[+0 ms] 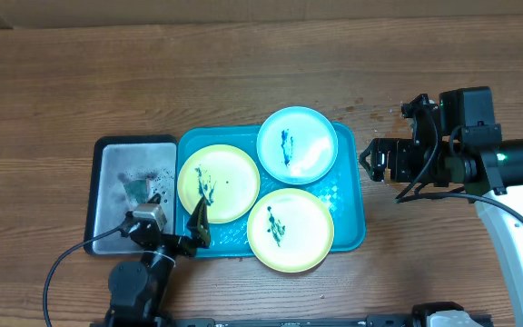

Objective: Clean dirty plates on tray and stack at the side

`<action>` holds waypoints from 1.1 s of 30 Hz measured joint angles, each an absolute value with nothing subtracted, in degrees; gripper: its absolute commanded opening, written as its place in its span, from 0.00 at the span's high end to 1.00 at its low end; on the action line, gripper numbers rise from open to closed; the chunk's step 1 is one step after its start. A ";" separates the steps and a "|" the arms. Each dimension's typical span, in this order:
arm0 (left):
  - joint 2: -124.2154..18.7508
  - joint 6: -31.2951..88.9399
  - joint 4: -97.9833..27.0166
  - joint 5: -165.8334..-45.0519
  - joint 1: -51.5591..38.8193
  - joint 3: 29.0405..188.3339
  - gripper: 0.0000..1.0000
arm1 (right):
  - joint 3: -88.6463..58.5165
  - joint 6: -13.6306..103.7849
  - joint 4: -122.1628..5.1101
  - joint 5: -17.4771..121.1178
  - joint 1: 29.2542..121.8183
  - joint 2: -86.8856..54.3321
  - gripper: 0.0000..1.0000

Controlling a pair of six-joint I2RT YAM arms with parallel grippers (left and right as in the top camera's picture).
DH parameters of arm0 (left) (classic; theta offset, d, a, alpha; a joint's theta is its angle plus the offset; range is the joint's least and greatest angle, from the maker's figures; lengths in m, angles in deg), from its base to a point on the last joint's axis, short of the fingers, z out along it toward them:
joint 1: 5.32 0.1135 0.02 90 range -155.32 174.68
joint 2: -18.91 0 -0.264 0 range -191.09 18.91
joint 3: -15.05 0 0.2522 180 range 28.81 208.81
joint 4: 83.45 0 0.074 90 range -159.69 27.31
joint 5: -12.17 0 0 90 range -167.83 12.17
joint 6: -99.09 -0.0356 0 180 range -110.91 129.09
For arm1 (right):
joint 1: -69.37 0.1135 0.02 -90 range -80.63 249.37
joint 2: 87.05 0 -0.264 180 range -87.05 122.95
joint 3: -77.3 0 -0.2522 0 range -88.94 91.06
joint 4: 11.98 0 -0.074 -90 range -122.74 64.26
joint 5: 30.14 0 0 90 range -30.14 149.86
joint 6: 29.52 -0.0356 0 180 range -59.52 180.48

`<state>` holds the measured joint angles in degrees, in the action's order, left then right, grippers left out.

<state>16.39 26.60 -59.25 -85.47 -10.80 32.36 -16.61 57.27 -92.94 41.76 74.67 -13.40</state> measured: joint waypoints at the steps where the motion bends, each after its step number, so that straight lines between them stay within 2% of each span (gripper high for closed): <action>1: 15.01 26.84 -57.48 -85.68 -10.80 33.61 0.00 | -16.61 57.27 -92.94 41.71 74.67 -13.40 0.00; 8: -6.19 27.57 -48.15 -85.53 -10.80 52.67 0.00 | -16.61 57.27 -92.74 41.73 74.67 -13.40 0.00; 17: -41.27 23.11 -14.12 -83.80 -10.80 92.19 0.00 | -16.52 57.25 -91.02 36.05 74.67 -13.40 0.00; 21: -50.60 21.05 -5.73 -83.21 -10.80 103.68 0.00 | -16.50 55.94 -90.80 32.82 75.59 -12.94 0.01; 25: -55.04 20.64 -4.85 -83.89 -10.80 107.31 0.00 | -16.50 54.50 -89.92 32.88 81.91 -9.05 0.03; 33: -59.87 21.66 -1.88 -82.97 -10.64 107.33 0.00 | -16.50 43.83 -78.12 40.99 104.44 5.81 0.09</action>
<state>-59.87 21.66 -1.88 -82.97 -10.64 107.33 -16.50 43.83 -78.12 40.99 104.44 5.81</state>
